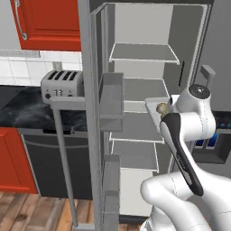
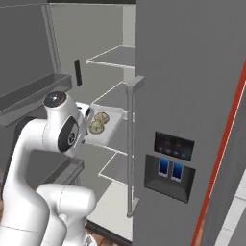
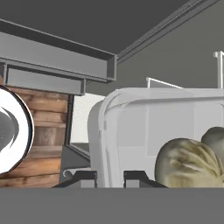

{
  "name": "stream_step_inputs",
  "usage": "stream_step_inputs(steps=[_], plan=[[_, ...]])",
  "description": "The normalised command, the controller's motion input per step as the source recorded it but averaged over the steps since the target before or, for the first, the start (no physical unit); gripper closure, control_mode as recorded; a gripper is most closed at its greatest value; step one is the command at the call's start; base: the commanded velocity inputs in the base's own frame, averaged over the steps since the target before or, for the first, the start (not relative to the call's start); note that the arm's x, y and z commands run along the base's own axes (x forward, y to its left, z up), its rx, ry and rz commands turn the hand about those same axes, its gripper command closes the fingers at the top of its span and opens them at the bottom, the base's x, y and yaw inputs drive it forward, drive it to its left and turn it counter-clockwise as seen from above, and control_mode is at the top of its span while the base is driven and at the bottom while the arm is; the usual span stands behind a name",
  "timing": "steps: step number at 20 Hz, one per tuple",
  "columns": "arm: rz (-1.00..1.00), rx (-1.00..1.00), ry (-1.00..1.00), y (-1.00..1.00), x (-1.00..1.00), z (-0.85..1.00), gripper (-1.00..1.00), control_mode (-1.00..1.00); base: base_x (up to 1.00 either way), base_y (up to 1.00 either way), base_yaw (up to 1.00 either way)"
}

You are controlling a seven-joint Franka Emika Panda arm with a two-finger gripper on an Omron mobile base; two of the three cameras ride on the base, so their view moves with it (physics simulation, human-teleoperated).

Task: Place two dumplings into each of the tupperware containers and then place the containers in the fridge.

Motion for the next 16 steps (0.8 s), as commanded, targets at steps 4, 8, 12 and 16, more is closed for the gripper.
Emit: stream_step_inputs(steps=[4, 8, 12, 16], plan=[[0.0, 0.0, 0.0, 0.0, 0.0, 0.0, 1.0, 1.0, 0.31, 0.01, 0.0], [0.0, 0.0, 0.0, 0.0, 0.0, 0.0, 1.0, 1.0, 0.31, 0.03, 0.0], [0.0, 0.0, 0.0, 0.0, 0.0, 0.0, 1.0, 1.0, 0.29, 0.19, -0.01], [0.0, 0.0, 0.0, 0.0, 0.0, 0.0, 1.0, 1.0, 0.24, 0.25, -0.04]])
